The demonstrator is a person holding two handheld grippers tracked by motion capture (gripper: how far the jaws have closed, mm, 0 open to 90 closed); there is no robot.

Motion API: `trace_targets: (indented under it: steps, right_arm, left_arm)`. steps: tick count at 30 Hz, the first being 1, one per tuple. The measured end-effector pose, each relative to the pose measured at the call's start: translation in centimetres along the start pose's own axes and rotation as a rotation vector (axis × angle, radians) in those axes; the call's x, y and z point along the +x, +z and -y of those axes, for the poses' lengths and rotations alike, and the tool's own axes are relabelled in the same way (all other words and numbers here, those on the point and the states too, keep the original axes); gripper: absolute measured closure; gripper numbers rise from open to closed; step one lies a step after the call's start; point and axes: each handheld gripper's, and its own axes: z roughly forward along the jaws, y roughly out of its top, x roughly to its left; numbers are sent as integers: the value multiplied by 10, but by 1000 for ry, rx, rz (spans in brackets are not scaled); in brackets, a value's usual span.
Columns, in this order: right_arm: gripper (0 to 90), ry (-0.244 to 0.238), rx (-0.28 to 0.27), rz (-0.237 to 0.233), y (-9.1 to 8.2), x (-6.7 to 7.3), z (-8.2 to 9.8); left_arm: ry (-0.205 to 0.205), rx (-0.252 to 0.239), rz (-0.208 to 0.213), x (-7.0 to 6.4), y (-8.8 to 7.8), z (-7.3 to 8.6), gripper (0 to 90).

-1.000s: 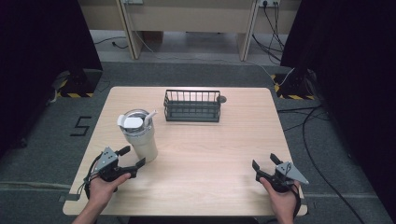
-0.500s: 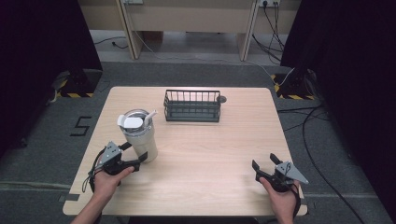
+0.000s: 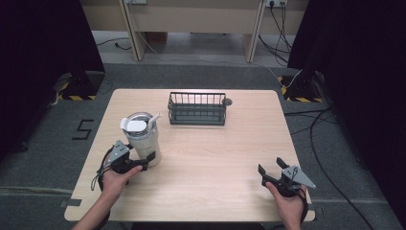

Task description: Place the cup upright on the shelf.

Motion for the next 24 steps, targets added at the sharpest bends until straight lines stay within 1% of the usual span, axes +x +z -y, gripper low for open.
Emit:
trace_targets:
  steps: [4, 5, 6, 10, 17, 24]
  right_arm:
    - [211, -4, 5, -1, 0, 0, 0]
    - [211, 0, 4, -2, 1, 0, 0]
    - [211, -2, 4, -2, 1, 0, 0]
    - [210, 2, 2, -2, 0, 0, 0]
    - [210, 4, 5, -2, 1, 0, 0]
    - [209, 7, 5, -2, 1, -1, 0]
  left_arm:
    - [4, -2, 5, 1, 2, 0, 84]
    - [-6, -8, 8, 1, 5, -1, 78]
    - [-6, -8, 8, 1, 5, -1, 77]
    - [12, -16, 10, 2, 7, -1, 91]
    - [41, -19, -4, 0, 6, -1, 103]
    - [48, -17, -1, 1, 6, -2, 105]
